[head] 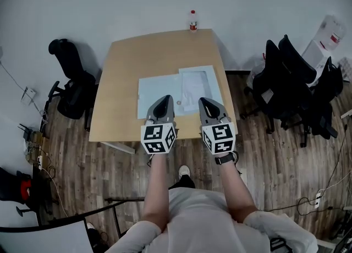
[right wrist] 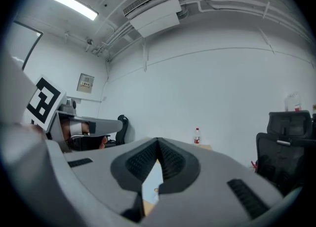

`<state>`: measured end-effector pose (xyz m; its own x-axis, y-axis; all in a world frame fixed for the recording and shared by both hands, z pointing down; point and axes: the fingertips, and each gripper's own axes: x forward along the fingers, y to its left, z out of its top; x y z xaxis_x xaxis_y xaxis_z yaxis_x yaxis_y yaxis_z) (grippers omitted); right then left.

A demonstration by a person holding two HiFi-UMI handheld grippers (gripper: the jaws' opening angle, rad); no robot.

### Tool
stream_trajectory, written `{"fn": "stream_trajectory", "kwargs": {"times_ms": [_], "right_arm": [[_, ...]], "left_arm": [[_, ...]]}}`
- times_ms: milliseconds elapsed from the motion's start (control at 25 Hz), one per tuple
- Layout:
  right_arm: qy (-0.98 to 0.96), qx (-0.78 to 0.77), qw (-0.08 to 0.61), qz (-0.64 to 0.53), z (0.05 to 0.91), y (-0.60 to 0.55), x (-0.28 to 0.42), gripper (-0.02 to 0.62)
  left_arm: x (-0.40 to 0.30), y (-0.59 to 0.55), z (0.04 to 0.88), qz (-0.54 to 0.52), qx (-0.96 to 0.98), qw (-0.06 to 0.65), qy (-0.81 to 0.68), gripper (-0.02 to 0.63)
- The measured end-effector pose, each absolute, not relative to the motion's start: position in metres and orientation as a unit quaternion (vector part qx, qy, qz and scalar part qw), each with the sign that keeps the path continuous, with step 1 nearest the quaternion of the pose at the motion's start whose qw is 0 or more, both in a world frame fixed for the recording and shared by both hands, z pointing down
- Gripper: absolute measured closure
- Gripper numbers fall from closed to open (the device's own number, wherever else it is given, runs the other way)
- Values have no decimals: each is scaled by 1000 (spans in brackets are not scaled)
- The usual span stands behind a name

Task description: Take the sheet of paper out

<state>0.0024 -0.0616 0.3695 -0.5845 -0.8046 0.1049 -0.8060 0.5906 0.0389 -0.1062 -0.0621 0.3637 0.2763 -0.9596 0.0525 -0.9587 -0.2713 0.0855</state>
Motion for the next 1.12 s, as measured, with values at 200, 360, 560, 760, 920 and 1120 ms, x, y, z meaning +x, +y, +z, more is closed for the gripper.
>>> {"fn": "stream_trajectory", "kwargs": {"times_ms": [200,360,560,760,920,1120], "right_arm": [[-886,460,56,9,372,-113,-17,583],[-886,460,60,12,379,-148,-35,583],[-884,461,75,13,399,-171,-45,583],[-879,466,94,37,427,-182,-34,583],[-882,457,105,47,445,-203,-26,583],[-883,448,120,69,465,-230,-16,583]], "left_arm": [[-126,-114,367,0,806,59,-590,597],[-140,-151,378,6,811,71,-581,597],[-143,-179,404,13,816,94,-571,597],[-135,-194,435,34,815,117,-566,597],[-124,-216,462,62,818,142,-554,597],[-114,-244,503,106,812,194,-540,597]]}}
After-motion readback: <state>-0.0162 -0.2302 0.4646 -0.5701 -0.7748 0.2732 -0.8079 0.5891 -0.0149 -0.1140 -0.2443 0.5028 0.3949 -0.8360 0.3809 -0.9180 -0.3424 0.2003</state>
